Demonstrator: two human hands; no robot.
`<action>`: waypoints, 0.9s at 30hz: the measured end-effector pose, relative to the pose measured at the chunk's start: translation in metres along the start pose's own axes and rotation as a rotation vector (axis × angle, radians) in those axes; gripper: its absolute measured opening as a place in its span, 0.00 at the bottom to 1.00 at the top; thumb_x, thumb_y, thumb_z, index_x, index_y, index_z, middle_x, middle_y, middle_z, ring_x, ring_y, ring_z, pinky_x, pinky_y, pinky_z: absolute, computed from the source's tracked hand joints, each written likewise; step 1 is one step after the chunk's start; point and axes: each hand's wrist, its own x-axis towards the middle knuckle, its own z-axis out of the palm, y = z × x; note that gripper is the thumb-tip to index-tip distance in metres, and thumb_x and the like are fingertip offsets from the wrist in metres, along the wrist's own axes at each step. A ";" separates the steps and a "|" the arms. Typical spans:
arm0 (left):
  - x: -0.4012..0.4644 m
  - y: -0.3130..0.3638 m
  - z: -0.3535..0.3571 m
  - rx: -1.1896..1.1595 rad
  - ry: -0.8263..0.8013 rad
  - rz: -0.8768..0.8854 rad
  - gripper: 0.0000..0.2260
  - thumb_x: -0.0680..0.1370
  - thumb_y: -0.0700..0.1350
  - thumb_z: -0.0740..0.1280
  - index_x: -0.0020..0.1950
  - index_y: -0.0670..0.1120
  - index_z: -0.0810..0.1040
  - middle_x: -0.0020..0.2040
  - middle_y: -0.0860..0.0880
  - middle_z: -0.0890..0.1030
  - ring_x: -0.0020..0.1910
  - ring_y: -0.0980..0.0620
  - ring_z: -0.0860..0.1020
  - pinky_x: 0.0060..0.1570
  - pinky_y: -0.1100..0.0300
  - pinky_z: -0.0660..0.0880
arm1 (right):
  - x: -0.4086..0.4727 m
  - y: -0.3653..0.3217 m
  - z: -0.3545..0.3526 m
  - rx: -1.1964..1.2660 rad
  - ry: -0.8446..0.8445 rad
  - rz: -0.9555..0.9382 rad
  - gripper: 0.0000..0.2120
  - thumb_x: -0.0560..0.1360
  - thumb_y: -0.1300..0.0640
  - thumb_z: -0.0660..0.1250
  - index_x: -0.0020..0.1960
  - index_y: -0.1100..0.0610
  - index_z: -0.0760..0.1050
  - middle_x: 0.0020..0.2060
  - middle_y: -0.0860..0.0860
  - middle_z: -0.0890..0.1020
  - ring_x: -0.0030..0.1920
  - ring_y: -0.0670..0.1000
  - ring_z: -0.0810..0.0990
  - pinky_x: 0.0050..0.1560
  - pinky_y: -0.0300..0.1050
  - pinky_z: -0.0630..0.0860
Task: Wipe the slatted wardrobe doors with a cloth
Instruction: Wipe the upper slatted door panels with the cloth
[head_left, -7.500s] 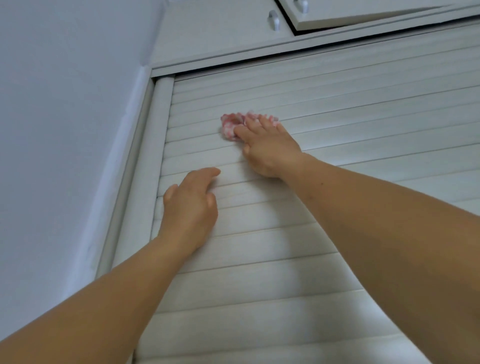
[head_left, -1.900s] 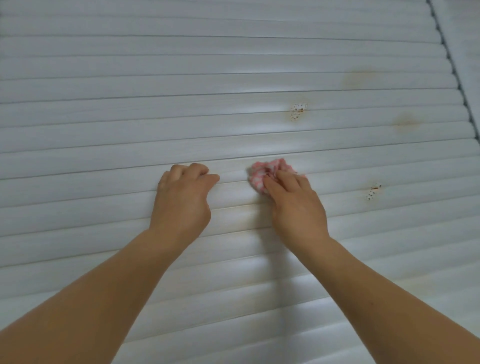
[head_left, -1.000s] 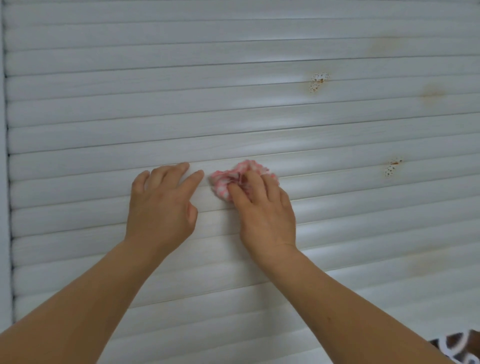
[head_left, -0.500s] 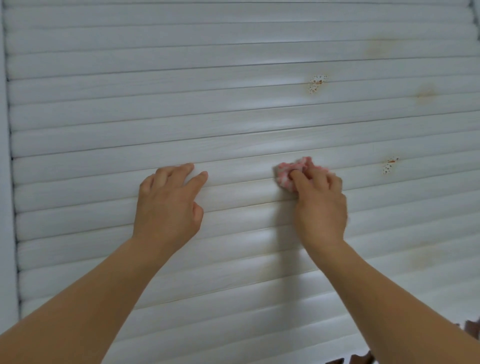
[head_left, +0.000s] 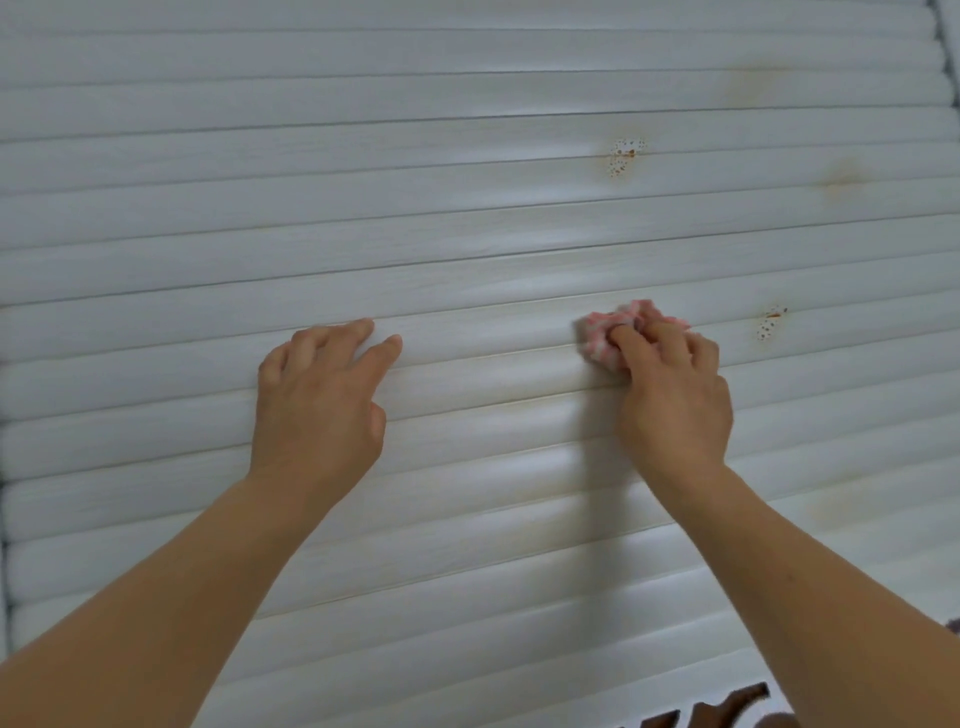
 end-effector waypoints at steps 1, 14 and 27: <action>0.000 0.000 0.000 -0.008 0.006 -0.013 0.26 0.62 0.33 0.71 0.60 0.47 0.78 0.61 0.44 0.77 0.58 0.45 0.67 0.56 0.42 0.67 | 0.000 -0.002 0.001 0.028 0.006 0.032 0.20 0.78 0.58 0.56 0.69 0.47 0.67 0.71 0.48 0.64 0.68 0.59 0.59 0.57 0.53 0.66; -0.001 -0.001 -0.001 0.032 0.032 0.021 0.24 0.64 0.36 0.65 0.60 0.47 0.78 0.61 0.44 0.77 0.56 0.41 0.71 0.54 0.42 0.69 | -0.007 -0.057 0.010 -0.019 0.147 -0.535 0.18 0.70 0.55 0.56 0.52 0.51 0.81 0.49 0.51 0.82 0.50 0.58 0.79 0.37 0.46 0.74; 0.000 -0.004 0.000 0.032 0.035 0.032 0.26 0.63 0.39 0.60 0.60 0.48 0.77 0.60 0.46 0.77 0.57 0.45 0.72 0.55 0.45 0.69 | 0.017 -0.064 -0.004 0.036 0.053 -0.148 0.18 0.80 0.55 0.55 0.68 0.47 0.67 0.71 0.49 0.64 0.68 0.58 0.60 0.56 0.52 0.64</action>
